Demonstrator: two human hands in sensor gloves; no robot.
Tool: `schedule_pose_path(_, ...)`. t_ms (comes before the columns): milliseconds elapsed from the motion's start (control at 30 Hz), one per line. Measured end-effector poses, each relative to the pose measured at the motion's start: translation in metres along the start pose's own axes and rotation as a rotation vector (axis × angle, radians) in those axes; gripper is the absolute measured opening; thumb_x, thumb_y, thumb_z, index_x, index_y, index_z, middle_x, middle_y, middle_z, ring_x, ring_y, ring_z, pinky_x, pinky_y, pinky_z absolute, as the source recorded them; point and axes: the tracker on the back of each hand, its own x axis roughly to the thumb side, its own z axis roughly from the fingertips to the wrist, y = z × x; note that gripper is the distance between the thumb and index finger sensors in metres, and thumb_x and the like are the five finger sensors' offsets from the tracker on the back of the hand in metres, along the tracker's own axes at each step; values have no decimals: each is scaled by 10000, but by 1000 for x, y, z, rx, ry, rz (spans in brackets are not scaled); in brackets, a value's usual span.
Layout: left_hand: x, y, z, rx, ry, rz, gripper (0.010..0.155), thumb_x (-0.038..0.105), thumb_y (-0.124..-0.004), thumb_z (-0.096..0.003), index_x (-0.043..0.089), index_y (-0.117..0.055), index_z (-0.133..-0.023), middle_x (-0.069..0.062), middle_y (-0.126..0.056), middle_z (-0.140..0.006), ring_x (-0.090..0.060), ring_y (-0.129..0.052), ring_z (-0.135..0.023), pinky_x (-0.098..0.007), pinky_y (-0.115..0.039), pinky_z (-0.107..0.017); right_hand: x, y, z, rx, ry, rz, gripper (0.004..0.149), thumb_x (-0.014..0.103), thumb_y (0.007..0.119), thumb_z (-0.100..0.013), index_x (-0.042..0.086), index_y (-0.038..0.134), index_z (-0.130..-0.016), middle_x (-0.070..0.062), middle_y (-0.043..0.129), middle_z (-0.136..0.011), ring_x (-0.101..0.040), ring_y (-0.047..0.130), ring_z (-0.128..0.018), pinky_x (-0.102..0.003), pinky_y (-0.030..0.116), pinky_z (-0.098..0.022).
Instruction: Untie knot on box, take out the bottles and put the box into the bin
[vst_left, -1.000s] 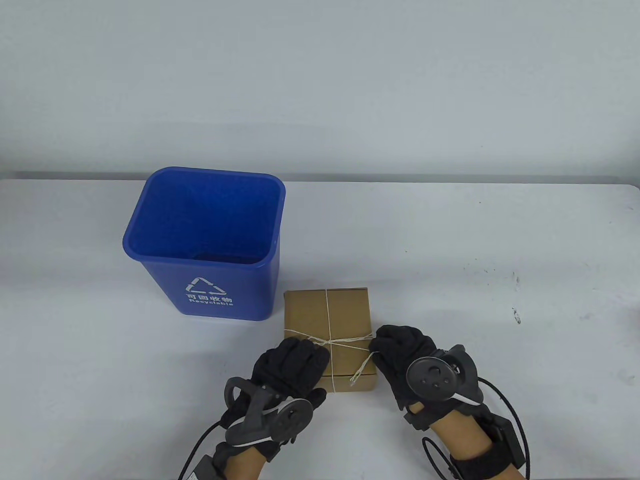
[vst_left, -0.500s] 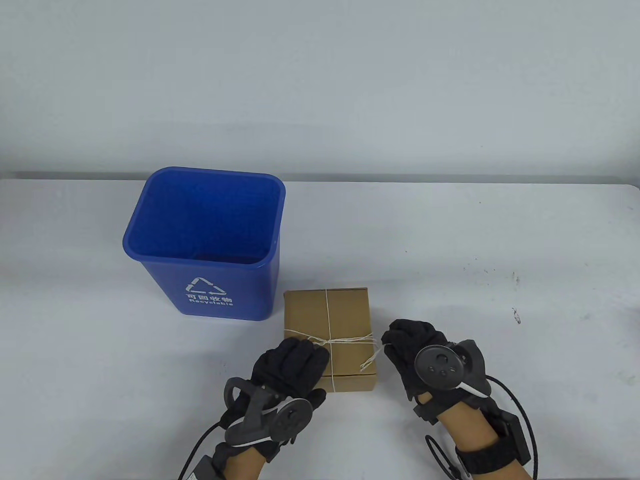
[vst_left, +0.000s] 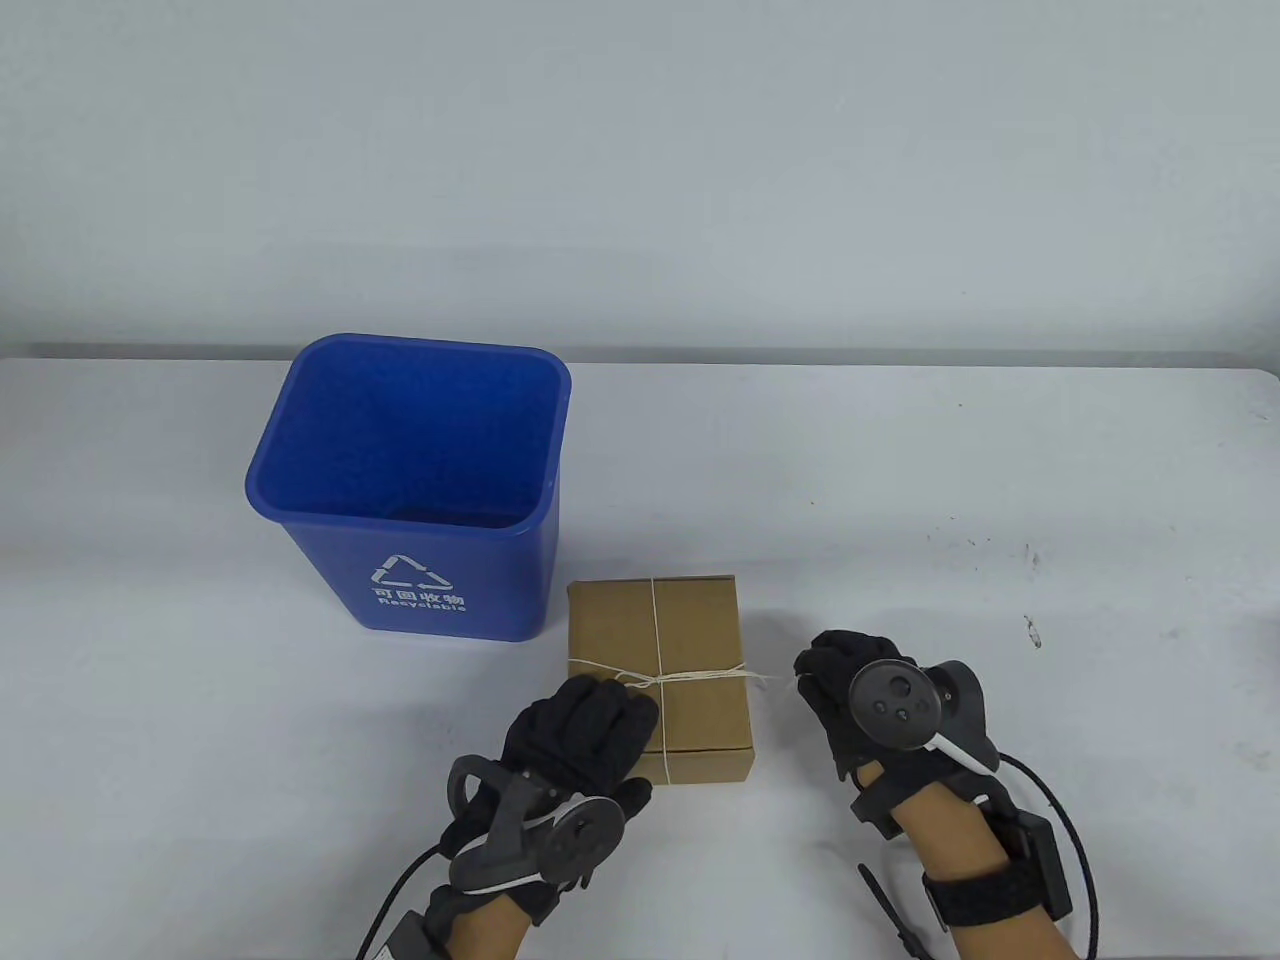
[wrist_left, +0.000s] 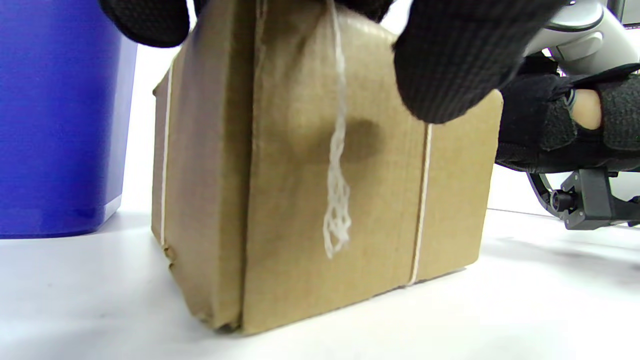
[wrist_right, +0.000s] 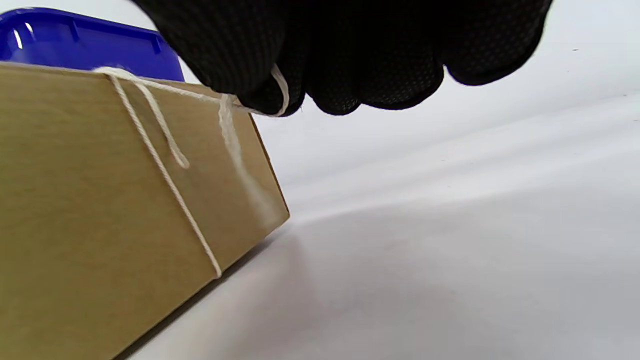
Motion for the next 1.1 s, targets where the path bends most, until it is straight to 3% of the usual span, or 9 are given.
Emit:
schedule_pose_path(333,0,0,0,-2,2,1,801,528,-787,-474,288,-401,-1134,-34,-348,-1119,-366,-407,-1054,-602,-544,-715,-17,6,-3,40,79,34,352,303,703,-485,167,799,-795,-82,719,-907,-399,740,-801,-572,644,-568)
schedule_pose_path(667,-1,0,0,-7,7,6,804,528,-786,-475,290,-394,-1135,-35,-341,-1121,-363,-400,-1058,-604,-541,-716,-55,10,-2,87,270,55,349,297,709,-486,154,809,-788,-87,727,-902,-407,749,-793,-576,644,-567)
schedule_pose_path(1100,-1,0,0,-11,8,11,807,529,-787,-474,290,-392,-1135,-27,-338,-1122,-361,-396,-1061,-605,-542,-716,-73,5,2,103,414,60,349,297,720,-482,144,823,-778,-96,740,-896,-414,760,-785,-575,649,-562)
